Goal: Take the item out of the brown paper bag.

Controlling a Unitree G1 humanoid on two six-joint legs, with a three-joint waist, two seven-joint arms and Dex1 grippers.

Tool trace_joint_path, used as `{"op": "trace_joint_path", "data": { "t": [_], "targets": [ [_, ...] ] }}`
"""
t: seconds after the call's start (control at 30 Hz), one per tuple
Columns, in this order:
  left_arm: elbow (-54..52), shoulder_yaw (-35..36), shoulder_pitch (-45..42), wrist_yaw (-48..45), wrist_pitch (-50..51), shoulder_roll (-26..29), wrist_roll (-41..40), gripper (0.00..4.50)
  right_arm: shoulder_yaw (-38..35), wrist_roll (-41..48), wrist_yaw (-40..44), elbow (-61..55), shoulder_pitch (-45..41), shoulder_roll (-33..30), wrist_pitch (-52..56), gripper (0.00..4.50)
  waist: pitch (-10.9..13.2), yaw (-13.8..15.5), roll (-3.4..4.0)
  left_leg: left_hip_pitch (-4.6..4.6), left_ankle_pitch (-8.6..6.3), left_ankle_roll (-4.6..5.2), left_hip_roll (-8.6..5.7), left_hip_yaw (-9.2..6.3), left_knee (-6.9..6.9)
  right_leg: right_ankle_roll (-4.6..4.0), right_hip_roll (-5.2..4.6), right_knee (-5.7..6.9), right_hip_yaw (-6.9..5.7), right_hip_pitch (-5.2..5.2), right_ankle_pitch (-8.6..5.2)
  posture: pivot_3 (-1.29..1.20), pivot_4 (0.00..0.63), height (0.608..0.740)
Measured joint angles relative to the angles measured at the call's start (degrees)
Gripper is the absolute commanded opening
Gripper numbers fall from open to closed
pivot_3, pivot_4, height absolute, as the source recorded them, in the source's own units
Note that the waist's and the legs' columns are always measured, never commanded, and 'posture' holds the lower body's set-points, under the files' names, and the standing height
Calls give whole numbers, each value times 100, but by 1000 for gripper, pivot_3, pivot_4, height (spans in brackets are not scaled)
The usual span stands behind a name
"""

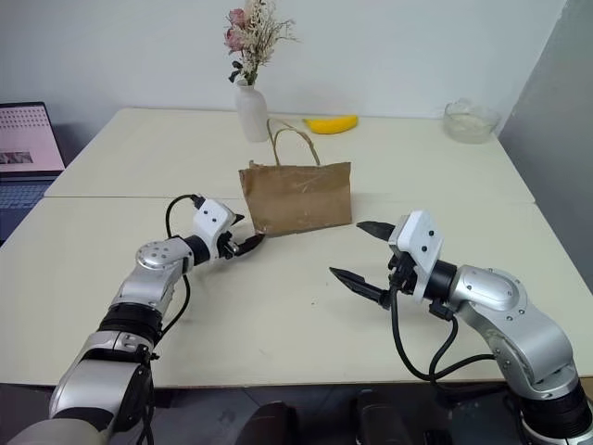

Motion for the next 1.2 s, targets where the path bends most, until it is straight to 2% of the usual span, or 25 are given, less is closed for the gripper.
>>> {"op": "trace_joint_path", "data": {
  "t": [0.17, 0.23, 0.43, 0.6, 0.67, 0.77, 0.97, 1.07, 1.2],
  "targets": [
    [208, 23, -76, -137, -159, 2, -7, 3563, 3, 1, 35, 0, -6, 0, 30, 4500, 0, -1, 0, -2, 0, 0, 0, 1, -4, 0, 0, -5, -1, 0, 0, 0, 150, 740],
    [-178, 124, 157, -497, -79, 22, -225, 3563, 7, 2, 37, -6, -10, 1, 43, 4500, 0, -12, 0, 1, 0, -1, 1, 3, -17, 0, -2, -10, 4, -1, 0, 0, 150, 740],
    [-2618, 509, 1813, -1010, 1015, 347, -1047, 3563, 25, 12, 0, -35, -10, 39, 126, 4500, 0, -34, 0, 12, 1, -2, 15, 0, -68, -3, -2, -37, 1, -6, -2, 0, 150, 740],
    [-5538, 1411, 3001, -445, 2451, 435, -2131, 3563, 15, 60, -38, 124, -236, 115, 205, 4500, 1, -16, 2, 11, 1, -2, 9, -1, -70, -3, -11, -61, 0, 7, -1, 0, 150, 740],
    [-6365, 1665, 3322, -159, 2798, 416, -2419, 3563, 31, 57, -53, 304, -398, 161, 244, 4500, 1, -14, 2, 12, 1, -2, 5, 1, -69, 0, -14, -66, 2, 10, 0, 0, 150, 740],
    [-7269, 1901, 3927, 206, 3190, 396, -2641, 3563, 182, -163, -81, 846, -873, 294, 245, 4500, 1, -18, 1, 18, 1, -2, 2, 4, -69, 1, -13, -66, 4, 12, 1, 0, 150, 740],
    [-8068, 2168, 4585, 521, 3549, 393, -2903, 3563, 472, -795, 4, 2236, -1826, 578, -121, 4500, 5, -18, 8, 17, 1, -2, 5, 1, -75, -5, -4, -65, 2, 7, -2, 0, 150, 740],
    [-8280, 2228, 4840, 628, 3566, 390, -2917, 3597, 609, -1112, 106, 3216, -2622, 784, -364, 3967, 8, -44, 13, 18, 1, -1, 5, 5, -75, -6, -4, -64, 6, 5, -2, 0, 150, 740],
    [-8519, 2283, 4977, 726, 3531, 376, -2944, 3597, 859, -1746, 289, 5093, -3982, 1170, -1103, 2501, 10, -38, 17, 18, 1, -1, 4, 4, -77, -8, -2, -63, 3, 4, -1, 0, 150, 740]
  ]
}}
